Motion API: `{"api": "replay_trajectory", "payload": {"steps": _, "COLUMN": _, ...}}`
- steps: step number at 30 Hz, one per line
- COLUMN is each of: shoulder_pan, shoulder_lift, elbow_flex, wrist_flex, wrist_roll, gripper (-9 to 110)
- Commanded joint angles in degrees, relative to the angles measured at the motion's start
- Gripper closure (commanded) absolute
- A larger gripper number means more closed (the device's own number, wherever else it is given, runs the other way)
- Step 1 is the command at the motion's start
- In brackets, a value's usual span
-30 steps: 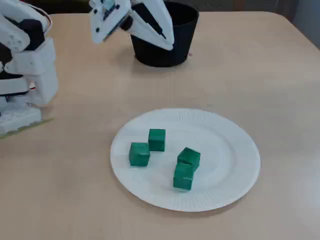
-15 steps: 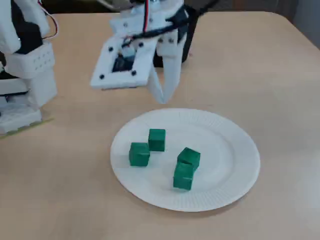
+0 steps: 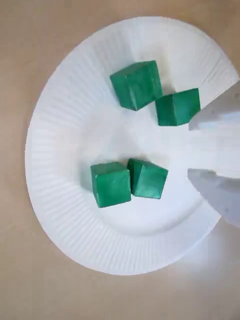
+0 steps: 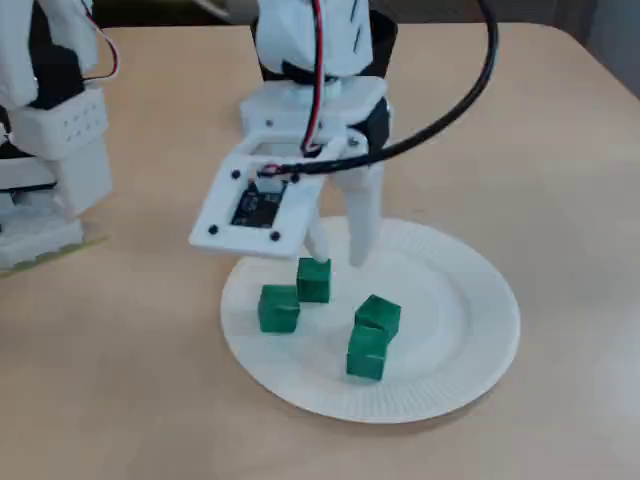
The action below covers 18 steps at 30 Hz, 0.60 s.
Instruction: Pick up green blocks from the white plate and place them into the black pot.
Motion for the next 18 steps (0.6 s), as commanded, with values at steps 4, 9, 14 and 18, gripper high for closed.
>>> {"api": "replay_trajectory", "payload": {"steps": 4, "shoulder_pan": 0.4, "shoulder_lift": -1.3, "elbow_flex": -2.6, "wrist_flex": -1.3, "wrist_roll": 1.8, "gripper": 74}}
{"api": "replay_trajectory", "payload": {"steps": 9, "shoulder_pan": 0.4, "shoulder_lift": -5.4, "elbow_flex": -5.0, "wrist_flex": -0.5, "wrist_roll": 3.7, "gripper": 71}}
{"api": "replay_trajectory", "payload": {"steps": 14, "shoulder_pan": 0.2, "shoulder_lift": -11.2, "elbow_flex": -11.7, "wrist_flex": 1.8, "wrist_roll": 3.7, "gripper": 72}}
{"api": "replay_trajectory", "payload": {"steps": 18, "shoulder_pan": -0.1, "shoulder_lift": -14.9, "elbow_flex": -16.0, "wrist_flex": 3.7, "wrist_roll": 3.8, "gripper": 72}}
